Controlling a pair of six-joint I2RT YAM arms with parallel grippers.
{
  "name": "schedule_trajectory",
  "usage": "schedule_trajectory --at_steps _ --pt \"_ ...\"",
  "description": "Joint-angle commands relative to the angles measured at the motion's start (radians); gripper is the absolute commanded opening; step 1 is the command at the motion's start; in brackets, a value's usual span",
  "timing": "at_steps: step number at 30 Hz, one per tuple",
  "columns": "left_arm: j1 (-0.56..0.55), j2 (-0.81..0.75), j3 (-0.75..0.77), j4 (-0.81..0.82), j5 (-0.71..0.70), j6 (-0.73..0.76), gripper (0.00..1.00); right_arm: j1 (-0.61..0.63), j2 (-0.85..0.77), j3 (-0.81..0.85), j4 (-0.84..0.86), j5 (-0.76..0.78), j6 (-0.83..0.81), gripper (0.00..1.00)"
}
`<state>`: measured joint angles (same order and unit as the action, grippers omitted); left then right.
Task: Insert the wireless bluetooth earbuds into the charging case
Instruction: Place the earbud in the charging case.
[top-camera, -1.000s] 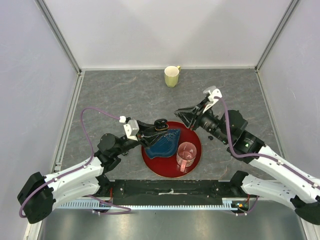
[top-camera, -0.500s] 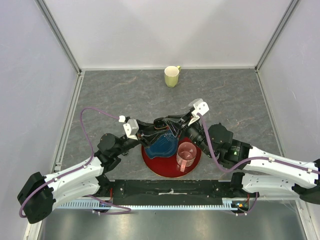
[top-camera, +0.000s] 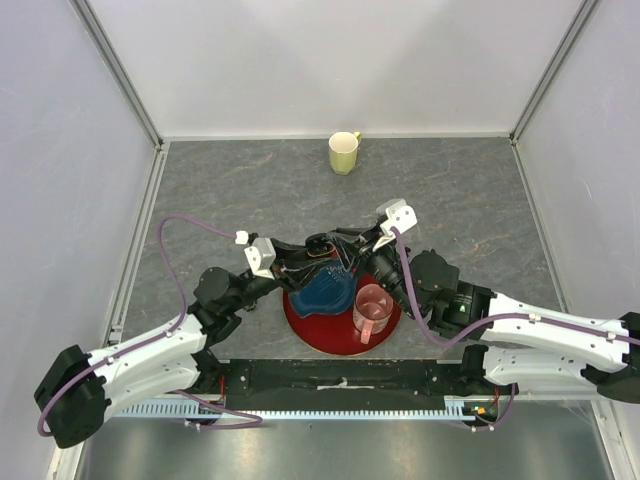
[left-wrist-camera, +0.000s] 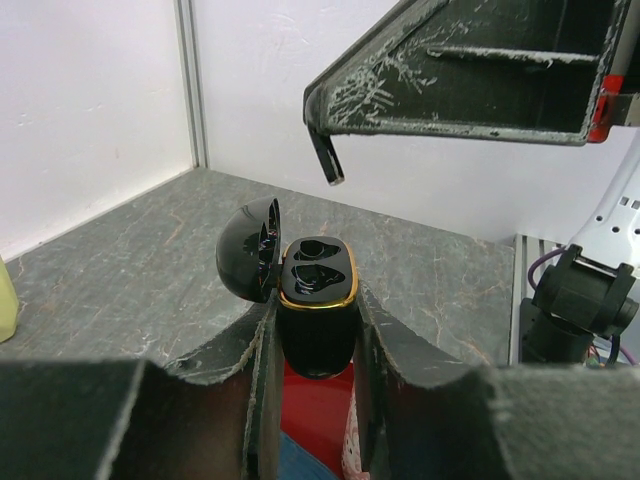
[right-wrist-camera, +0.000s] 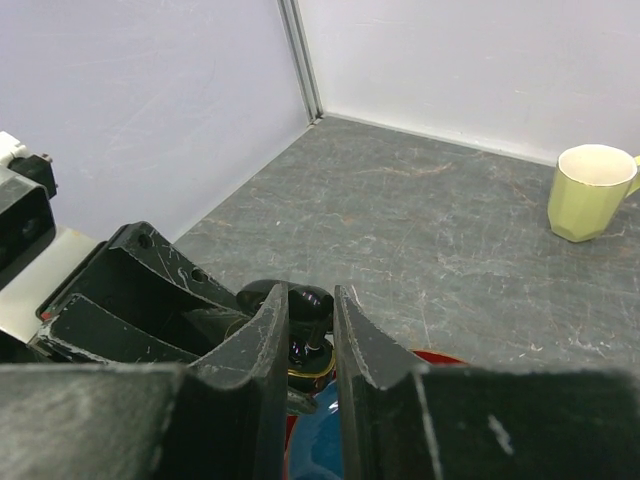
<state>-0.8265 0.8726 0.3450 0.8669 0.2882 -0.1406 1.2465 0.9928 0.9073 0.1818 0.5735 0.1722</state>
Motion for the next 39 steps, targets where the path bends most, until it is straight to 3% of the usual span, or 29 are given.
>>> schedule_trajectory --at_steps 1,21,32,39 --pt "-0.003 -0.021 0.026 0.050 -0.021 -0.013 0.02 0.007 0.006 -0.013 0.061 -0.003 0.030 0.00" --pt "-0.002 -0.027 0.022 0.049 -0.026 -0.020 0.02 0.007 0.043 -0.016 0.070 -0.041 0.058 0.00" --pt "-0.003 -0.034 0.020 0.052 -0.027 -0.020 0.02 0.007 0.053 -0.010 0.039 0.000 0.021 0.00" --pt "-0.003 -0.034 0.020 0.055 -0.037 -0.020 0.02 0.005 0.069 0.016 -0.016 -0.057 -0.026 0.00"
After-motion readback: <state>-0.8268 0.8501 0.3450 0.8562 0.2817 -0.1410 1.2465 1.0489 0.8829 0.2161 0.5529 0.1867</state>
